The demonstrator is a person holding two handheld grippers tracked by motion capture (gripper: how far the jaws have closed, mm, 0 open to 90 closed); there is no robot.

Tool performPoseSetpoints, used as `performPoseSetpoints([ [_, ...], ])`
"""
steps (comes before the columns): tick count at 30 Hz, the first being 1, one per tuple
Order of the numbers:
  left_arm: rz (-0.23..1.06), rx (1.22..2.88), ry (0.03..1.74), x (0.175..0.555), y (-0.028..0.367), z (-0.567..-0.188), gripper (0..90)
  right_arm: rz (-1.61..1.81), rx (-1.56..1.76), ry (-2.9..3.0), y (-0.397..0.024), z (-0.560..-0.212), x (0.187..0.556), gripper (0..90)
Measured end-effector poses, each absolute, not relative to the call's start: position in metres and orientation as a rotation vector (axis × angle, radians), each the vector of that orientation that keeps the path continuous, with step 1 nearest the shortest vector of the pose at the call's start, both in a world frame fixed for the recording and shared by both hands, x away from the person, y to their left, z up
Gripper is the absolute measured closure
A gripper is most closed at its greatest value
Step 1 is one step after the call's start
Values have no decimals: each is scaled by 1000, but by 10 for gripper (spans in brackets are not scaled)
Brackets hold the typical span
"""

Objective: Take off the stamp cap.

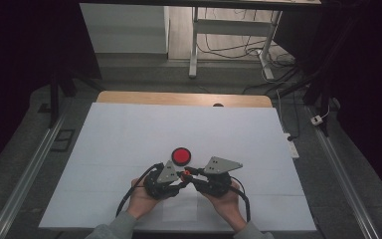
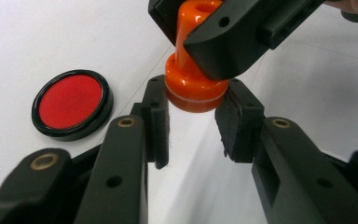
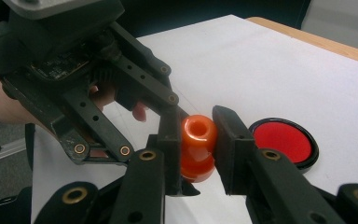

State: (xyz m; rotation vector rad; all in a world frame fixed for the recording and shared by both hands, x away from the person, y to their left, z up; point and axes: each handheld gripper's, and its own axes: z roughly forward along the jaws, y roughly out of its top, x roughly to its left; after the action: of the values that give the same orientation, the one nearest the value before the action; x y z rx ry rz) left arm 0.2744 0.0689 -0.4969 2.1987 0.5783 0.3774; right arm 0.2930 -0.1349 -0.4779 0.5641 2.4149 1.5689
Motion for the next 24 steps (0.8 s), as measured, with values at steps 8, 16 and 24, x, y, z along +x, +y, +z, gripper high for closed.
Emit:
performPoseSetpoints([
  [8,383,2202,573,274,69,-497,659,1567,561,2413,-135,-478,293,731],
  [16,362,2191,574,275,70,-497,659,1572,564,2399,-135,-478,291,732],
  [24,366,2198,564,275,70,-497,659,1562,547,2407,-135,-477,291,732],
])
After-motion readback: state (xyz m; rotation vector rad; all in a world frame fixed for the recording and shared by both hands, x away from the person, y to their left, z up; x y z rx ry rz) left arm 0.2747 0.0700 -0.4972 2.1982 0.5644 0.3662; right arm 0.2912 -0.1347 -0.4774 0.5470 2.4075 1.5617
